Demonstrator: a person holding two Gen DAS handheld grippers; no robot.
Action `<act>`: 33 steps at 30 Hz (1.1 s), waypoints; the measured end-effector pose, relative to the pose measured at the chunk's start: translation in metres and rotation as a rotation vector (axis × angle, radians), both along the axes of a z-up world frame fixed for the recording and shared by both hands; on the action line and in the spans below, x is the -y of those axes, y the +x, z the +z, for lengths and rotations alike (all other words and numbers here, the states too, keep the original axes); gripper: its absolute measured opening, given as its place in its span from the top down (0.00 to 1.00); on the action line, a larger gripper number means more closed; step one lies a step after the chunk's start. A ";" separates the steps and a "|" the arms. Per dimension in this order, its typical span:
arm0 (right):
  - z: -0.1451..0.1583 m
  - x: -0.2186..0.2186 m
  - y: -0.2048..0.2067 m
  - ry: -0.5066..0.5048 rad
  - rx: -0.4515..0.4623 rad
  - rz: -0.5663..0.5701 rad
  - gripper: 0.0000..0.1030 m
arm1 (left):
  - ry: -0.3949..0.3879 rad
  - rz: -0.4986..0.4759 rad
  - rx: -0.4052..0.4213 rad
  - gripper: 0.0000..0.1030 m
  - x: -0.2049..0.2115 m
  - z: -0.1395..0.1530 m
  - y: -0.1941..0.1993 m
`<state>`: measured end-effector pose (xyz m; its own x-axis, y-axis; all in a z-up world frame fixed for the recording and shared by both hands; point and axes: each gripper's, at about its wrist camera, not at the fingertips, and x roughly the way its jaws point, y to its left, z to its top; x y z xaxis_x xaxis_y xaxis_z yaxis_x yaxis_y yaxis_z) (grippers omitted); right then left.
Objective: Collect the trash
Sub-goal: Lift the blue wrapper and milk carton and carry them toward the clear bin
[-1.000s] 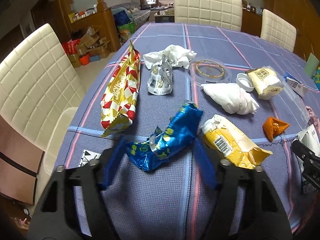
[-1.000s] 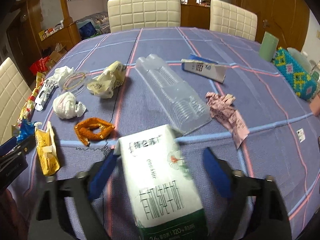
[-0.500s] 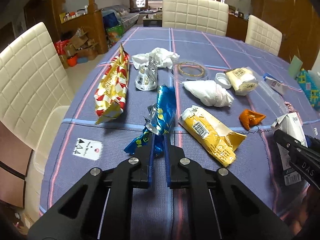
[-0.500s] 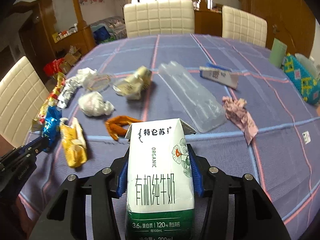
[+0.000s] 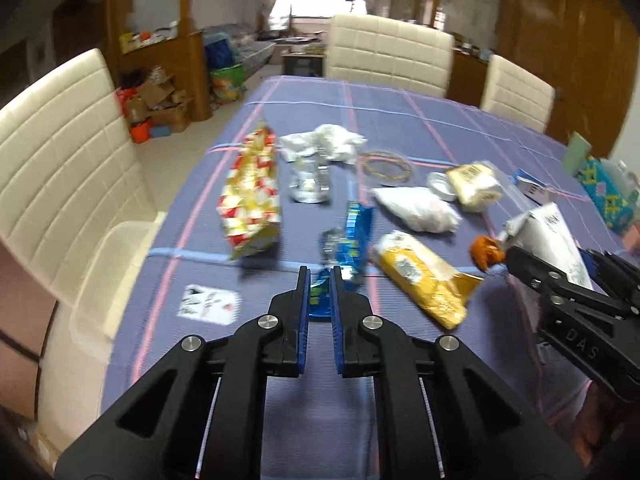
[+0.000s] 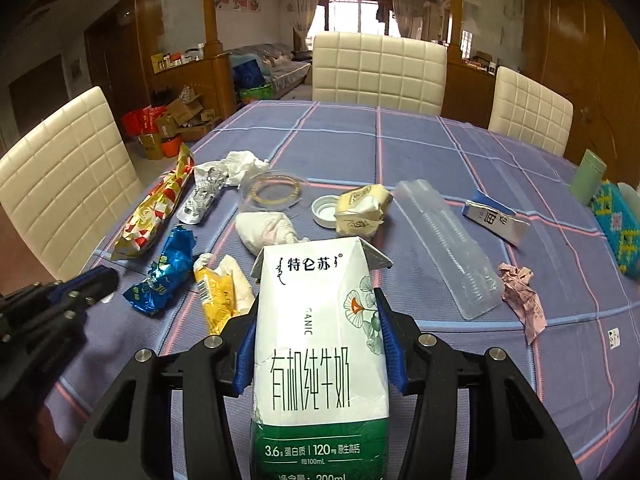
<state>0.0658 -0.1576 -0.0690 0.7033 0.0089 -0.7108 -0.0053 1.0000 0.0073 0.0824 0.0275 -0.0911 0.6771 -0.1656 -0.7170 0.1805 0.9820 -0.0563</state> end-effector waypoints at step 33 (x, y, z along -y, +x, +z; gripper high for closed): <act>0.002 -0.020 0.026 -0.042 -0.010 0.074 0.52 | 0.041 0.054 0.009 0.69 -0.017 0.001 0.016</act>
<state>0.0919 -0.1372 -0.0675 0.6947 0.0309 -0.7186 -0.0793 0.9963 -0.0338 0.0986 0.0445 -0.0897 0.6909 -0.0986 -0.7162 0.1271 0.9918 -0.0140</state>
